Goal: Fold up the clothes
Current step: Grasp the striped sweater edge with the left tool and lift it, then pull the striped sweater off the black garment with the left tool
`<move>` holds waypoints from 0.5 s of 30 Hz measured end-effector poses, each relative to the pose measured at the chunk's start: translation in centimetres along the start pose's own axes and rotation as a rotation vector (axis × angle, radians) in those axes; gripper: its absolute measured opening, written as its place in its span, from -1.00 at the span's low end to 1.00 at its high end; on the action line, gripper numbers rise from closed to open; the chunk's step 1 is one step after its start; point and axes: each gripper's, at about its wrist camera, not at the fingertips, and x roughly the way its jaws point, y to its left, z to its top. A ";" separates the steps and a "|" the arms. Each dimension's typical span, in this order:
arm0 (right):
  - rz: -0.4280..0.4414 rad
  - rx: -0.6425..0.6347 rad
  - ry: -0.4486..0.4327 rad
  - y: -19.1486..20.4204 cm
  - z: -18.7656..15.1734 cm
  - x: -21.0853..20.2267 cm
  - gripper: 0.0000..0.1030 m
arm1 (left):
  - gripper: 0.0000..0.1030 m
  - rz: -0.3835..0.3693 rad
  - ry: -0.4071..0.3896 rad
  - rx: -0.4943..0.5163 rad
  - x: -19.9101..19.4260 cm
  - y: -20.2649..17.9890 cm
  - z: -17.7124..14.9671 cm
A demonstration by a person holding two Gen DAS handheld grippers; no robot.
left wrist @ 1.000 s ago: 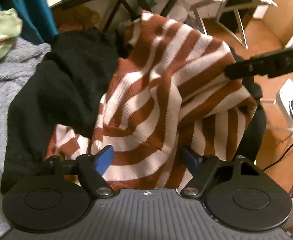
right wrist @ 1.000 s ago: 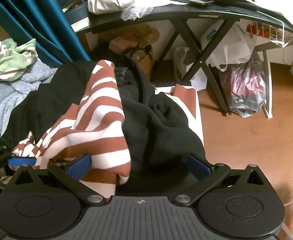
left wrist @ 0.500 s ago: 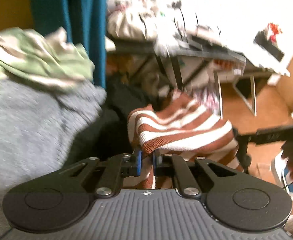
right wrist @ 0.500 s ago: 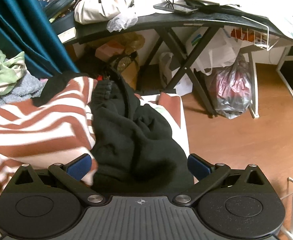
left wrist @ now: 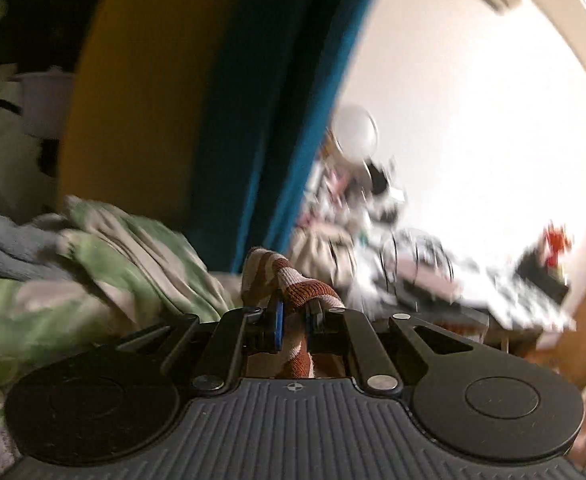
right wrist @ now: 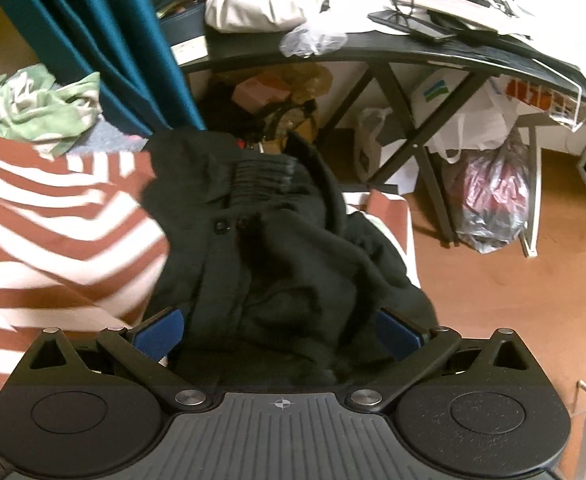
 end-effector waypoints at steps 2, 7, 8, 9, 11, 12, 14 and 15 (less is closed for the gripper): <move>0.002 -0.006 0.009 0.5 0.1 0.3 0.98 | -0.81 -0.002 -0.022 0.015 -0.8 0.6 0.4; 0.005 -0.014 0.035 1.6 0.1 1.5 0.98 | -0.81 0.022 0.007 -0.101 -1.0 2.8 0.4; 0.000 -0.017 0.039 1.8 0.1 1.7 0.98 | -0.81 0.029 -0.002 -0.103 -1.1 3.0 0.5; -0.005 -0.017 0.044 1.9 0.1 1.8 0.98 | -0.81 0.036 -0.011 -0.105 -1.2 3.1 0.7; -0.003 -0.007 0.050 2.0 0.1 2.0 0.98 | -0.81 0.036 -0.029 -0.106 -1.4 3.3 1.0; 0.001 0.004 0.052 2.0 0.2 2.1 0.98 | -0.81 0.035 -0.040 -0.108 -1.4 3.4 1.4; 0.009 0.025 0.057 2.1 0.3 2.1 0.98 | -0.81 0.036 -0.063 -0.114 -1.3 3.6 2.2; 0.019 0.036 0.059 2.1 0.4 2.2 0.98 | -0.81 0.038 -0.075 -0.125 -1.3 4.0 2.6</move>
